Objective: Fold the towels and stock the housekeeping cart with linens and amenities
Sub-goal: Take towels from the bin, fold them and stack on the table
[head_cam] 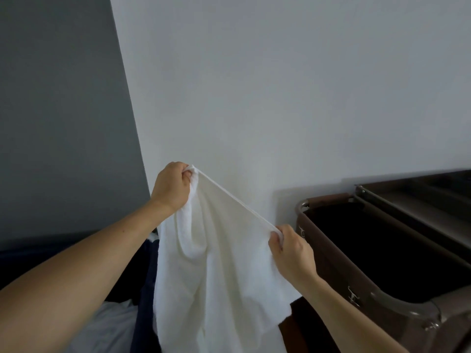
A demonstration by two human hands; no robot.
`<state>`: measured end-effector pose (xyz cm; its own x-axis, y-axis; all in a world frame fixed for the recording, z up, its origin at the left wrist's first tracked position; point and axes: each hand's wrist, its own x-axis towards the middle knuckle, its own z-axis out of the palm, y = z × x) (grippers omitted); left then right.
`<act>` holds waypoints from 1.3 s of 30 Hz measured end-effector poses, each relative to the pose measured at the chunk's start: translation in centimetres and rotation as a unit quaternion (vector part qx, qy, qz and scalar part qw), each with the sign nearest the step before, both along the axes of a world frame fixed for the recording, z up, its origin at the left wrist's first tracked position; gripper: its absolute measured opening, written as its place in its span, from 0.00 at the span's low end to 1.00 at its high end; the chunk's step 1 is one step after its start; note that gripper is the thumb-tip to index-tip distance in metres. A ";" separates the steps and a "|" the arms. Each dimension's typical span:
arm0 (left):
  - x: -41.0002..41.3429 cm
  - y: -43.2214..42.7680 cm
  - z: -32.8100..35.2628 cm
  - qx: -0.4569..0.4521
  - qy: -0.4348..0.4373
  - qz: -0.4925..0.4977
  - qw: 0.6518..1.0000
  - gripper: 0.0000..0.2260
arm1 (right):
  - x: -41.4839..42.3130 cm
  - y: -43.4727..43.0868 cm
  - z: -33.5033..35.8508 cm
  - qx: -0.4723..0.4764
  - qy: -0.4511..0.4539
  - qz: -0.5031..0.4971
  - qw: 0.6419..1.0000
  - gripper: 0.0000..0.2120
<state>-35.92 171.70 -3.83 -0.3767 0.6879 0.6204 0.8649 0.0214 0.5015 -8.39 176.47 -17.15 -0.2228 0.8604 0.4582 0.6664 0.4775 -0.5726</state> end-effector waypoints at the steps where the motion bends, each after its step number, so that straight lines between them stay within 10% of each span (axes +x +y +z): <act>1: -0.4 0.1 -0.1 -0.001 -0.006 0.012 1.000 0.11 | 0.3 0.1 -0.1 0.007 -0.006 0.000 1.000 0.08; 11: -4.0 0.6 1.7 0.016 -0.025 0.089 0.996 0.11 | 4.6 -0.1 -3.5 0.045 -0.030 0.109 0.993 0.20; 39: -5.9 1.1 -0.8 -0.020 -0.030 0.100 0.994 0.11 | 7.2 -0.9 -3.4 0.177 -0.098 0.176 0.963 0.13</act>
<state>-41.86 172.76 -4.59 -0.5441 0.6193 0.5660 0.8098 0.2113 0.5473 -1.22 175.62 -20.58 -0.5845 0.5137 0.6281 0.5063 0.8358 -0.2124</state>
